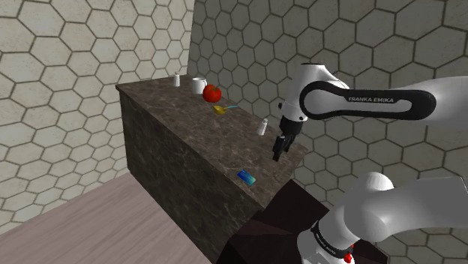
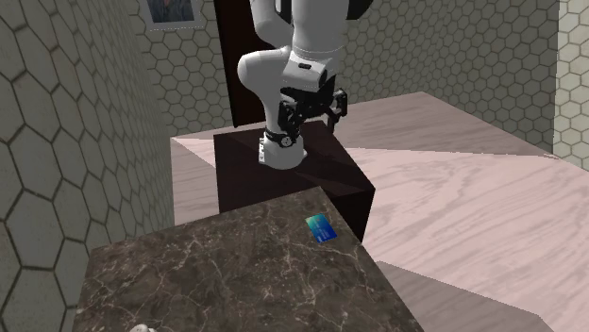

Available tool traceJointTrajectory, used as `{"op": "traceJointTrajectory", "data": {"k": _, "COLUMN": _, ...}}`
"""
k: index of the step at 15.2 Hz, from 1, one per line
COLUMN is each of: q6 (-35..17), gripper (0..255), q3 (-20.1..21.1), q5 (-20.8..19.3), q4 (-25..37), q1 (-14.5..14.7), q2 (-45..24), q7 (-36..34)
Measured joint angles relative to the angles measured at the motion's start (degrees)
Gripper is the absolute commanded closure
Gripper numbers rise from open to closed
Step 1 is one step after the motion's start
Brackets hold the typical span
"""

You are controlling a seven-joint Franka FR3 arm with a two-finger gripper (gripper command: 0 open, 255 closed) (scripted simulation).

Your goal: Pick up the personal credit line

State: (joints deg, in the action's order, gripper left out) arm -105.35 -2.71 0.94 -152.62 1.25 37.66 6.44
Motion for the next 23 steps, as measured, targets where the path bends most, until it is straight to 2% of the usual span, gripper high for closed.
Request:
{"op": "traceJointTrajectory", "data": {"k": 7, "q6": -17.3, "gripper": 0, "q3": 0.3, "q5": -0.2, "q4": -5.2, "q1": 0.3, "q2": -11.6, "q7": 0.0}}
{"op": "traceJointTrajectory", "data": {"k": 13, "q6": -33.1, "gripper": 0, "q3": 0.1, "q5": -0.6, "q4": -5.8, "q1": 0.2, "q2": -26.3, "q7": 0.4}}
{"op": "traceJointTrajectory", "data": {"k": 21, "q6": -42.1, "gripper": 0, "q3": 0.4, "q5": 0.2, "q4": -6.4, "q1": 0.7, "q2": -34.6, "q7": 0.5}}
{"op": "traceJointTrajectory", "data": {"k": 22, "q6": -42.5, "gripper": 255, "q3": 0.3, "q5": 0.3, "q4": -6.4, "q1": 0.6, "q2": -34.9, "q7": 0.5}}
{"op": "traceJointTrajectory", "data": {"k": 23, "q6": -42.7, "gripper": 255, "q3": 0.4, "q5": 0.3, "q4": -6.4, "q1": 0.7, "q2": -35.1, "q7": 0.5}}
